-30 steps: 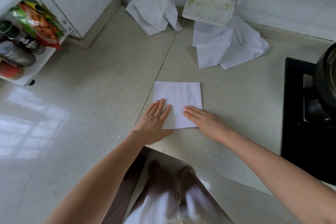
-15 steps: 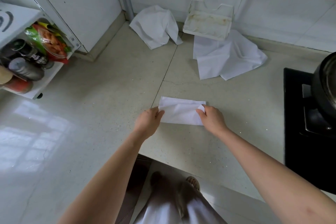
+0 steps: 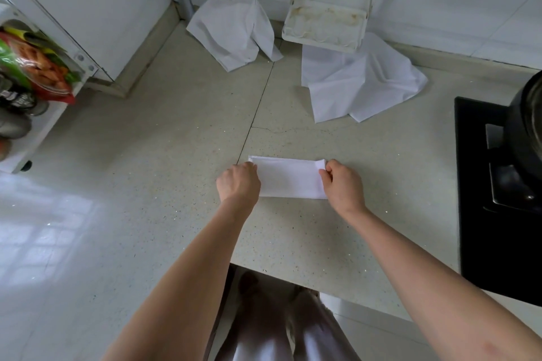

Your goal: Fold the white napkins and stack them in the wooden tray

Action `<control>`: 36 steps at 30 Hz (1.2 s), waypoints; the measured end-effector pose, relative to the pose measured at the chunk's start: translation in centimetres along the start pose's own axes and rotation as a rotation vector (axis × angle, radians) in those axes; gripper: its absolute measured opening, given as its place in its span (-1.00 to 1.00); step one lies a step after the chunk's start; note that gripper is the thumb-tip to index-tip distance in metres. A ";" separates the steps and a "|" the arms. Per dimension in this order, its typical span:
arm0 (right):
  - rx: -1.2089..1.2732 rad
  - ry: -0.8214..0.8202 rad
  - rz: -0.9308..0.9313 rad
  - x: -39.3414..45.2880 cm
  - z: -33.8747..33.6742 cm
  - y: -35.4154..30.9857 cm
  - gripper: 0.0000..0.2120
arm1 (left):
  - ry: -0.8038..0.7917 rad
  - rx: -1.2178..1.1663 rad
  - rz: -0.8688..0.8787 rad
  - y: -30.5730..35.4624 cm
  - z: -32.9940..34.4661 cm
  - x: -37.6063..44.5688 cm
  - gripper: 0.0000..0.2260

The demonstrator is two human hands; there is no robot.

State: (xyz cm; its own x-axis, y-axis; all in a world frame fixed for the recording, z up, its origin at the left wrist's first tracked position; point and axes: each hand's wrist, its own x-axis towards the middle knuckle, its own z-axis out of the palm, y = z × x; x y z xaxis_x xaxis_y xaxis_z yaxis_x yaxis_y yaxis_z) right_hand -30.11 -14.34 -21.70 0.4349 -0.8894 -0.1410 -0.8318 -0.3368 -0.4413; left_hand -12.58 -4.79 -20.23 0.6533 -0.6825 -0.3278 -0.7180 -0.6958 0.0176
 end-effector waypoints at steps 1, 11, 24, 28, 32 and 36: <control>-0.038 0.012 0.008 0.1 0.2 -0.2 -0.82 | -0.003 0.005 -0.008 0.2 0.0 0.1 -0.73; -0.153 0.108 0.017 -0.6 1.6 -0.9 -0.83 | 0.019 0.086 0.042 0.5 0.2 0.6 -0.74; -0.287 -0.133 -0.355 -1.6 3.9 0.8 -0.43 | -0.054 0.115 0.064 1.0 -0.2 1.1 -0.68; -0.341 -0.084 -0.290 -1.8 4.1 -0.8 -0.38 | -0.059 0.130 0.099 0.8 -0.3 1.0 -0.67; -0.334 -0.104 -0.256 -2.1 4.8 -1.2 -0.40 | 0.048 0.023 0.093 0.4 -0.2 1.0 -0.75; -0.327 -0.104 -0.231 -1.8 5.0 -1.2 -0.42 | 0.422 -0.137 0.410 0.2 1.7 0.5 -0.65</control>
State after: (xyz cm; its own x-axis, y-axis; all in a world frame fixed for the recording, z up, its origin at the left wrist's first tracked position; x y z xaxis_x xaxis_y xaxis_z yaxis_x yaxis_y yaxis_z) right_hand -28.15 -10.75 -25.34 0.6412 -0.7489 -0.1673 -0.7670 -0.6188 -0.1695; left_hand -12.76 -4.86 -21.95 0.3884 -0.9116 0.1345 -0.9126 -0.3602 0.1936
